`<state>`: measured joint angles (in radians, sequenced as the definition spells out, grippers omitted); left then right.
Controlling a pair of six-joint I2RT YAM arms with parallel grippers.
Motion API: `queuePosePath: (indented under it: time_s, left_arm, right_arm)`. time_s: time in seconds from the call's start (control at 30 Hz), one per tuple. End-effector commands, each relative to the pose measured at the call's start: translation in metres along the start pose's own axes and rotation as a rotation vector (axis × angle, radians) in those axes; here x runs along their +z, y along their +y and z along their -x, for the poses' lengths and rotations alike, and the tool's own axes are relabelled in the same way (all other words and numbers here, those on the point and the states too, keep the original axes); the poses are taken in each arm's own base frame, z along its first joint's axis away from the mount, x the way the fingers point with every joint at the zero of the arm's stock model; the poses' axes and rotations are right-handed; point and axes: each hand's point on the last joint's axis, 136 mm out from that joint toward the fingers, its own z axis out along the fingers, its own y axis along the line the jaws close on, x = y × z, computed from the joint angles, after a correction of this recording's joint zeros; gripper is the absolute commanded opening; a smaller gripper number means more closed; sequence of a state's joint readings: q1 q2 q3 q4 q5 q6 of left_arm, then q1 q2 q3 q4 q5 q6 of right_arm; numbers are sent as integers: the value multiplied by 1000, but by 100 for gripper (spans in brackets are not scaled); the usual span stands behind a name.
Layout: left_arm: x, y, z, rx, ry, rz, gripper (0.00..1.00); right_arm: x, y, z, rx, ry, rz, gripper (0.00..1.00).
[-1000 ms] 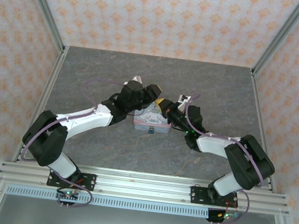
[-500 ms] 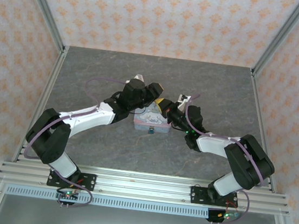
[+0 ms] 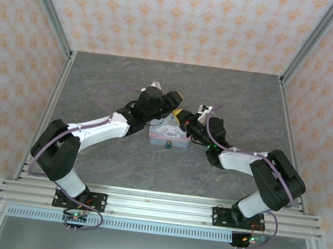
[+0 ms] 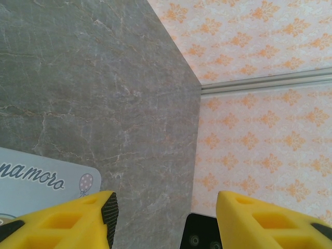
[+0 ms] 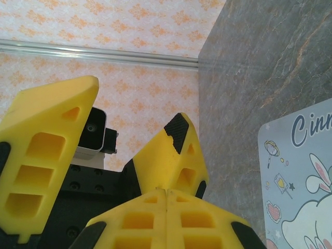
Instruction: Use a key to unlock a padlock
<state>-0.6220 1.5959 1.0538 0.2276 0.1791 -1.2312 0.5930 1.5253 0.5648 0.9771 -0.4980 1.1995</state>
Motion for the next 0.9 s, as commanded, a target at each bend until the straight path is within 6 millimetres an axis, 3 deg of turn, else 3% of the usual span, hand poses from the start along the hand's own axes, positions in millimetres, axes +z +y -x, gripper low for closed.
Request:
queuePosePath:
  time_s: [0.0, 0.87]
  left_arm:
    - [2, -17, 3, 10, -10, -32, 54]
    - [7, -18, 3, 23, -6, -21, 54]
  right_arm:
    - [0, 12, -13, -40, 53, 50, 0]
    - [0, 9, -21, -38, 99, 55, 0]
